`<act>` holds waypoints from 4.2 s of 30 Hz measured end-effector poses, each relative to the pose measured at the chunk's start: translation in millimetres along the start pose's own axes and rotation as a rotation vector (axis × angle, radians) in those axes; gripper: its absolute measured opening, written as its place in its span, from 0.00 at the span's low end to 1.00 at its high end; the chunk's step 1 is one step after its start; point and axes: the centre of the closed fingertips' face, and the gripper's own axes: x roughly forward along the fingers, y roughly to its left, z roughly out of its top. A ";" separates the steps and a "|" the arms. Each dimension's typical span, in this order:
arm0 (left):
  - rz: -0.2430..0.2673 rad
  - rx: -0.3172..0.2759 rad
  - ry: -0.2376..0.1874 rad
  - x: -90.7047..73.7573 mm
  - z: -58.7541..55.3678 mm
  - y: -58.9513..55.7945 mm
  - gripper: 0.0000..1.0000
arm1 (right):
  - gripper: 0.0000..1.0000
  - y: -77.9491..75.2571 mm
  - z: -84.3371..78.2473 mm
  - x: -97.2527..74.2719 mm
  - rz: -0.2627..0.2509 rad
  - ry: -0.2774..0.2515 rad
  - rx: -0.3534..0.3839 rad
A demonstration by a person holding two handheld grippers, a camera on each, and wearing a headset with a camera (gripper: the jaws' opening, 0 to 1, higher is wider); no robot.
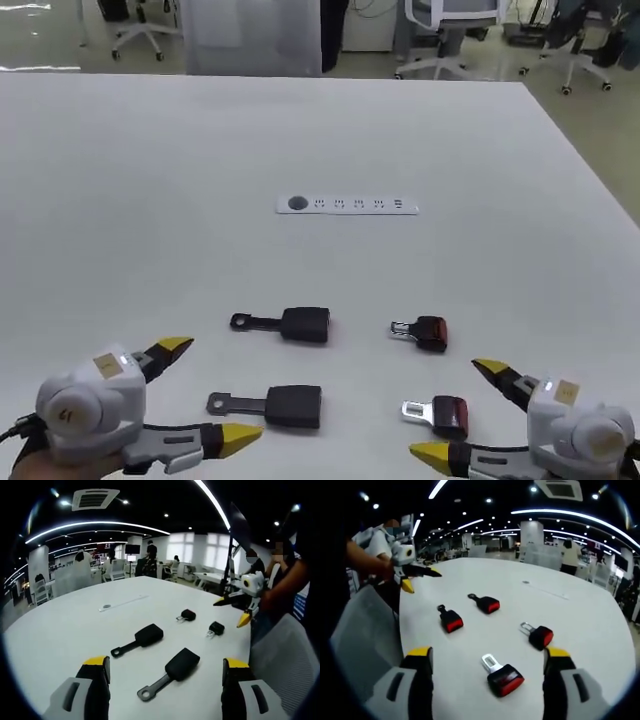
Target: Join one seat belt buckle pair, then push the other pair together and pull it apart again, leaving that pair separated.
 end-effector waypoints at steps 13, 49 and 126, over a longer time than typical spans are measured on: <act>-0.055 0.034 0.054 25.0 -4.6 3.3 0.93 | 0.89 -13.9 -12.4 13.1 0.041 0.045 -0.001; -0.289 0.218 0.264 82.0 -56.5 -8.0 0.73 | 0.77 -22.8 -59.2 27.7 0.267 0.244 -0.080; -0.430 0.386 0.400 100.3 -78.8 -24.5 0.36 | 0.34 -1.6 -60.2 43.7 0.504 0.208 -0.256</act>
